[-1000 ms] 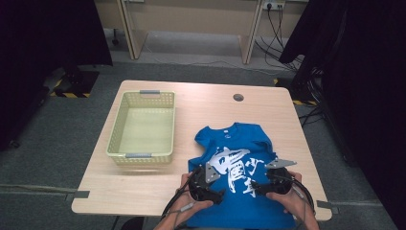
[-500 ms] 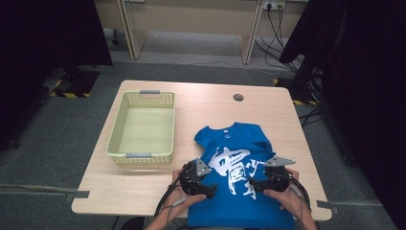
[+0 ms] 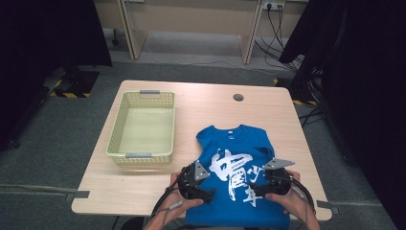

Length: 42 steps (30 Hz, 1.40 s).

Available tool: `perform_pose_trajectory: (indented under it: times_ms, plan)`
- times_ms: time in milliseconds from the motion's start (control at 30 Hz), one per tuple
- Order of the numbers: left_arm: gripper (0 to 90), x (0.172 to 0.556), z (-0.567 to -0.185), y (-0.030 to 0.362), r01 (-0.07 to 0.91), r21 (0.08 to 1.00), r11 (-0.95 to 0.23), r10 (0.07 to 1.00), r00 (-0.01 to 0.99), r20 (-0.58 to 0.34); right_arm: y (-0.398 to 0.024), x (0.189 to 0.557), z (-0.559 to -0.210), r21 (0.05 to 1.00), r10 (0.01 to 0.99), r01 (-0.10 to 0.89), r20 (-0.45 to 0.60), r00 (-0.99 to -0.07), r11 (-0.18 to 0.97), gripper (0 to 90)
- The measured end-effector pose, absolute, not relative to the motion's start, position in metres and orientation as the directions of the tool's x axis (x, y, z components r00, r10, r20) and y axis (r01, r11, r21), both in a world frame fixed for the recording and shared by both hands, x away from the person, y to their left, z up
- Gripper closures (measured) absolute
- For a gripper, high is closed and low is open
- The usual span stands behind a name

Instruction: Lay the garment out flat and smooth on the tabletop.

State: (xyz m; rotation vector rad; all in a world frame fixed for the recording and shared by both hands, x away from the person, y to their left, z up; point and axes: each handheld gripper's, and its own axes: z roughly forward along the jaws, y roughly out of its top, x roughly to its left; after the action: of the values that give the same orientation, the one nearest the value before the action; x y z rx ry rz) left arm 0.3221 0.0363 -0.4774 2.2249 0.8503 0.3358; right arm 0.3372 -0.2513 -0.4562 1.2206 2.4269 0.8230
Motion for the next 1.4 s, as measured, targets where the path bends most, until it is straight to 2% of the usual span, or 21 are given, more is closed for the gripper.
perform_pose_trajectory:
  times_ms: [233,400,533,700,800,1100,1400]
  plan:
    - [13.7,0.315,-0.474,0.035,0.459,0.682,-0.569,0.615,0.788,-0.018,-0.245,0.352,-0.464,0.628,0.808,0.639,0.028,-0.588,0.444,17.3]
    - [11.4,0.328,-0.469,0.046,0.496,0.742,-0.452,0.688,0.723,-0.063,-0.243,0.364,-0.463,0.646,0.819,0.632,0.020,-0.574,0.427,17.2]
    - [10.2,0.339,-0.475,0.053,0.506,0.737,-0.449,0.740,0.673,-0.012,-0.236,0.384,-0.462,0.657,0.833,0.632,0.010,-0.554,0.412,17.4]
    - [6.4,0.344,-0.483,0.055,0.526,0.730,-0.436,0.757,0.653,-0.018,-0.234,0.401,-0.469,0.644,0.839,0.643,0.004,-0.544,0.414,16.6]
    - [6.0,0.344,-0.483,0.055,0.525,0.731,-0.435,0.758,0.652,-0.017,-0.244,0.408,-0.469,0.643,0.852,0.655,0.007,-0.524,0.397,17.3]
    - [4.8,0.345,-0.483,0.055,0.525,0.729,-0.439,0.756,0.654,-0.017,-0.299,0.419,-0.468,0.653,0.929,0.709,0.025,-0.369,0.265,17.0]
    - [4.4,0.346,-0.483,0.055,0.526,0.728,-0.439,0.756,0.655,-0.017,-0.311,0.416,-0.466,0.656,0.941,0.717,0.029,-0.338,0.237,16.6]
